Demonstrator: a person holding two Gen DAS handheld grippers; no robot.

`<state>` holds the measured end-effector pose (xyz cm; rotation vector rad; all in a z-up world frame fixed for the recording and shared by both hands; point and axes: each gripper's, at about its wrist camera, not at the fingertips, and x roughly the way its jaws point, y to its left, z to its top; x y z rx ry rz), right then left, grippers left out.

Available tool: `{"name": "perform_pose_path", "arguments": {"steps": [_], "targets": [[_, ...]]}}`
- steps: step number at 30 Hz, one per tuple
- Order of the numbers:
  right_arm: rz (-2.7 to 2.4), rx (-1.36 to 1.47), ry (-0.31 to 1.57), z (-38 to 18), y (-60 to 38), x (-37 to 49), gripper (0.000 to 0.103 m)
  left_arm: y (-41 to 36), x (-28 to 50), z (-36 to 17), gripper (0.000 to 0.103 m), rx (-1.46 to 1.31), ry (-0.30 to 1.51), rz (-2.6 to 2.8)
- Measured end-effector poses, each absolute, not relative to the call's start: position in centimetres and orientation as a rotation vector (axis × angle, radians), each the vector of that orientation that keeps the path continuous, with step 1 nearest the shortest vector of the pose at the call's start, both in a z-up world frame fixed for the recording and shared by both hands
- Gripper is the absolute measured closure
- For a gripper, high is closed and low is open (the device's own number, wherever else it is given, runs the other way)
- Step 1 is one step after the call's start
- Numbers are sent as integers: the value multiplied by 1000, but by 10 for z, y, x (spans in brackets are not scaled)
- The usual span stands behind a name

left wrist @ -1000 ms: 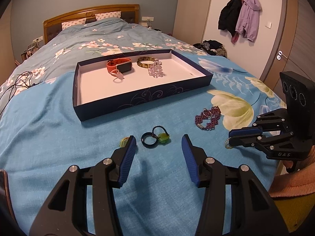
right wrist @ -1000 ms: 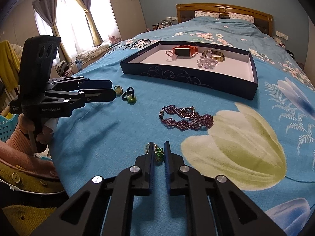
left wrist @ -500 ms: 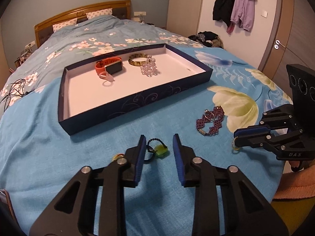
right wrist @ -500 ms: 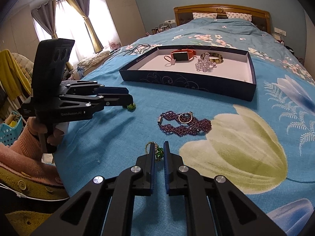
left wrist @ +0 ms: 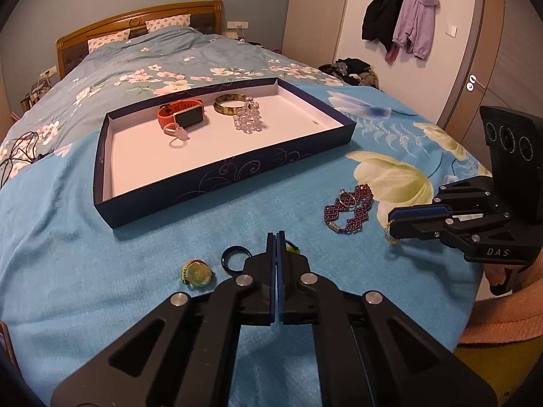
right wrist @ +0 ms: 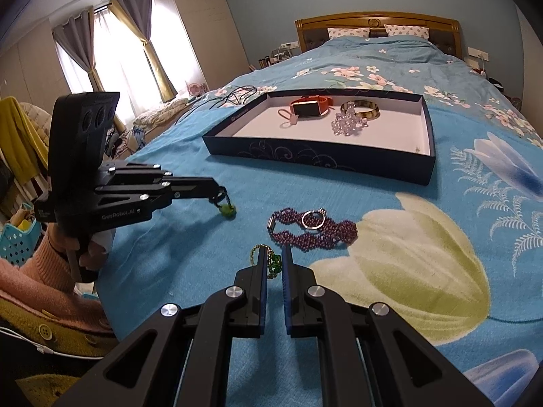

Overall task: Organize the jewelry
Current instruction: 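Grasp the black hair tie with the left tool while the right tool lifts the ring, then carry the ring and hair tie into the box lid and open both tools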

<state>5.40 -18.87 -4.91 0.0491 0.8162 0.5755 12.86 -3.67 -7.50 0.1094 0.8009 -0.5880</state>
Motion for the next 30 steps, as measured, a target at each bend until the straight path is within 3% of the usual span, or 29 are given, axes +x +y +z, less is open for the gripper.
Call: {"name": "perform_pose_path", "arguments": {"steps": [3, 4, 5, 7, 10, 15, 30], "targets": [[575, 55, 808, -48, -189, 55, 97, -34, 128, -76, 102, 88, 809, -598], [578, 57, 807, -47, -189, 55, 97, -33, 129, -76, 97, 83, 810, -589], [578, 57, 807, -47, -188, 56, 96, -32, 130, -78, 80, 80, 817, -590], [580, 59, 807, -47, -187, 57, 97, -32, 130, -79, 69, 78, 817, -584], [583, 59, 813, -48, -186, 57, 97, -38, 130, -78, 73, 101, 809, -593], [582, 67, 822, -50, -185, 57, 97, -45, 134, -82, 95, 123, 838, -604], [564, 79, 772, -36, -189, 70, 97, -32, 134, -71, 98, 37, 809, -612]]}}
